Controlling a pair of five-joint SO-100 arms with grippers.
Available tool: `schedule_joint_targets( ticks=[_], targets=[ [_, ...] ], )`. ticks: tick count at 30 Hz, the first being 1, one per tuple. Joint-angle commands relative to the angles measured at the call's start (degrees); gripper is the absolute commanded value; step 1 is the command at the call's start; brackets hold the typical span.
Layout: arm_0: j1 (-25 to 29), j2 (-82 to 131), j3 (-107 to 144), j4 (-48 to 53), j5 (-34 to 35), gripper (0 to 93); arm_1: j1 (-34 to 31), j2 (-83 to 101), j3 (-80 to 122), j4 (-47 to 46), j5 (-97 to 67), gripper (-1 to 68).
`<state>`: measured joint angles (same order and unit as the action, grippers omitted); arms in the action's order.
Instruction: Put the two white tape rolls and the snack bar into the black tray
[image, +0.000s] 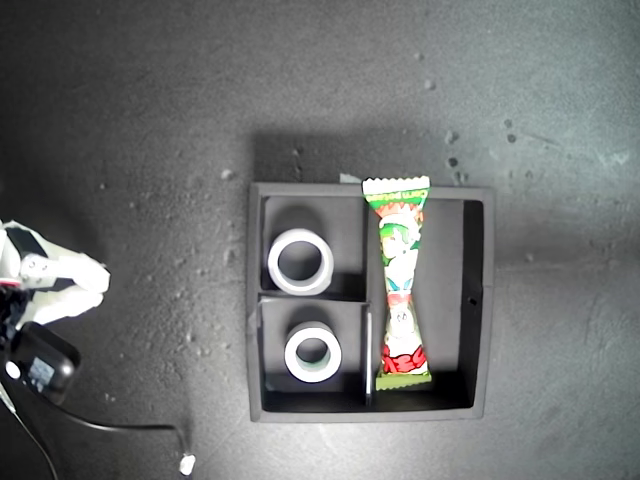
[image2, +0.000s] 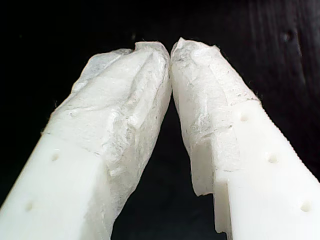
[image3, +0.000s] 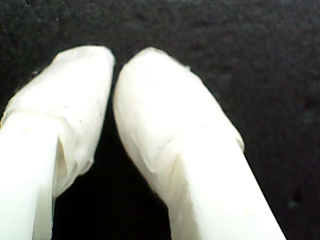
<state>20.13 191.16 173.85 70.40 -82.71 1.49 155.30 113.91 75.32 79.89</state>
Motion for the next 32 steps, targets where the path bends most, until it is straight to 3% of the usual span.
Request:
schedule_joint_targets(
  ticks=[1, 5, 19, 28, 30, 32],
  targets=[
    [-0.4, 2.7, 1.9, -1.1, 0.5, 0.0, -2.2, 9.4, 19.9, -8.2, 0.5, -0.7],
    [-1.8, 2.7, 4.4, -1.8, -0.3, 0.0, -3.0, 18.3, 35.2, -12.4, 1.1, -0.7],
    [-3.7, 2.7, 6.0, 0.6, 1.6, 0.2, -3.2, 36.3, 65.0, -14.4, 4.7, -0.7],
    [-4.4, 2.7, 6.0, 9.6, -1.9, 0.2, -4.6, 36.7, 65.0, -5.0, 7.2, -0.3],
    [-5.4, 2.7, 6.0, 9.6, 3.2, 0.2, -5.4, 36.7, 65.0, -1.2, 7.6, -0.1],
    [-5.8, 2.7, 6.0, 9.6, 3.2, 0.2, -5.7, 36.6, 65.0, 1.5, 7.2, -0.1]
  ],
)
